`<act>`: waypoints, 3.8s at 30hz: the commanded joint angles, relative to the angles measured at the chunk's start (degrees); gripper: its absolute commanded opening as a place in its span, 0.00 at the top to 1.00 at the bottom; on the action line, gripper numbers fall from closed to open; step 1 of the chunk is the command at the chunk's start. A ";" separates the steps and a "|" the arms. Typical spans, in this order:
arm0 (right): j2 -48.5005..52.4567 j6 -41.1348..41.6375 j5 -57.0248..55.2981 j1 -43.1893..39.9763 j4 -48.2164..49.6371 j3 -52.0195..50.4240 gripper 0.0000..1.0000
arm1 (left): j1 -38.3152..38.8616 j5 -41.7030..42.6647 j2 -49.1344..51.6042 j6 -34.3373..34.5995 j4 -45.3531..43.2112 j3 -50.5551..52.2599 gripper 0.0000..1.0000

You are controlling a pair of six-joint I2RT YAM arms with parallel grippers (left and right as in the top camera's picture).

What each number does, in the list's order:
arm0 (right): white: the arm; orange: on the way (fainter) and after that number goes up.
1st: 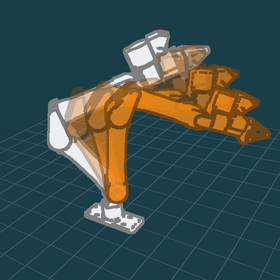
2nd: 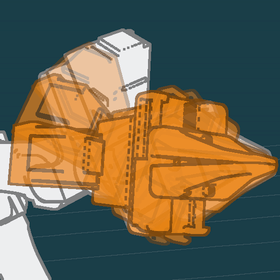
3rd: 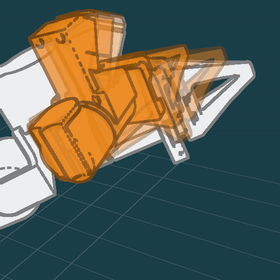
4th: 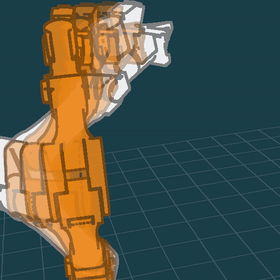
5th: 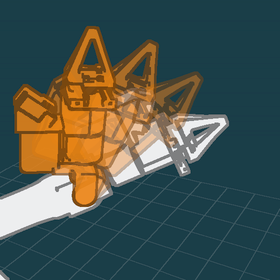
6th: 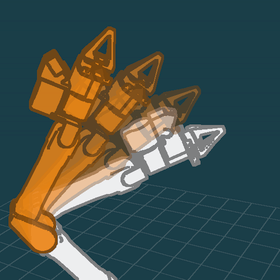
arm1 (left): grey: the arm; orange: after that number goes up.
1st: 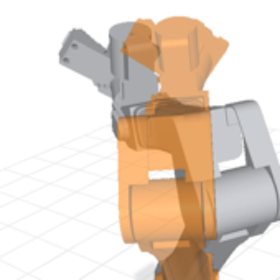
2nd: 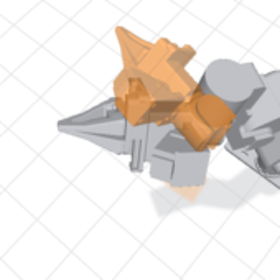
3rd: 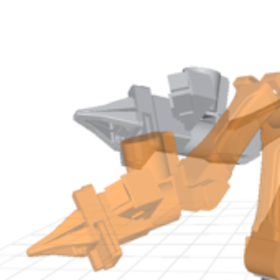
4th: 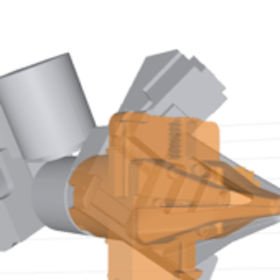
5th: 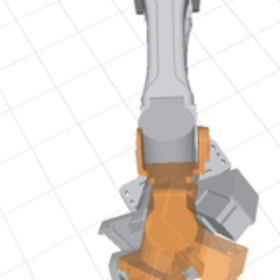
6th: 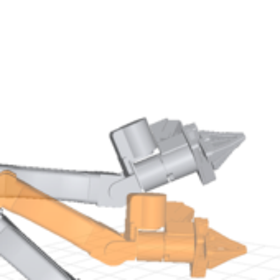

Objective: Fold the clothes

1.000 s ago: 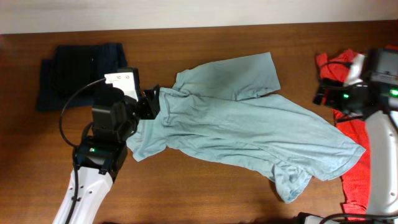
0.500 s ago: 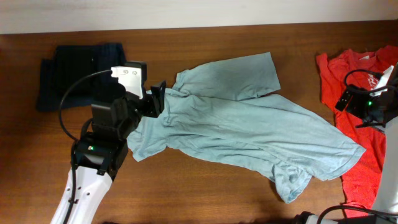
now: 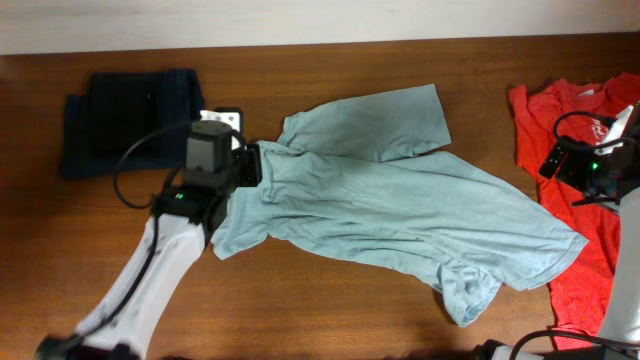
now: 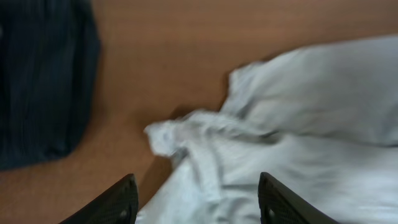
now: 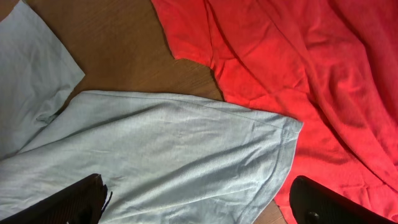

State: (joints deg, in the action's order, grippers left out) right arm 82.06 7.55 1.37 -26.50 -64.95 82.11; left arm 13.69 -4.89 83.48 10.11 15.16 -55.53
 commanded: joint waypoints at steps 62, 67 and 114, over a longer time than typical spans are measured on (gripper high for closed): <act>-0.33 0.46 -0.50 -0.15 -0.04 0.61 0.01 | -11.10 -5.51 16.92 -0.52 13.35 4.66 0.89; -0.33 0.46 -0.50 -0.15 -0.04 0.61 0.01 | -14.71 -5.53 16.92 -0.33 12.85 6.58 0.89; -0.33 0.46 -0.50 -0.15 -0.04 0.61 0.01 | -2.89 4.63 11.87 -5.66 25.64 -27.23 0.85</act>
State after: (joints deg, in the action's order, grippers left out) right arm 82.06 7.53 1.37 -26.50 -64.95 82.11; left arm 11.09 3.92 91.64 4.25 38.74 -82.11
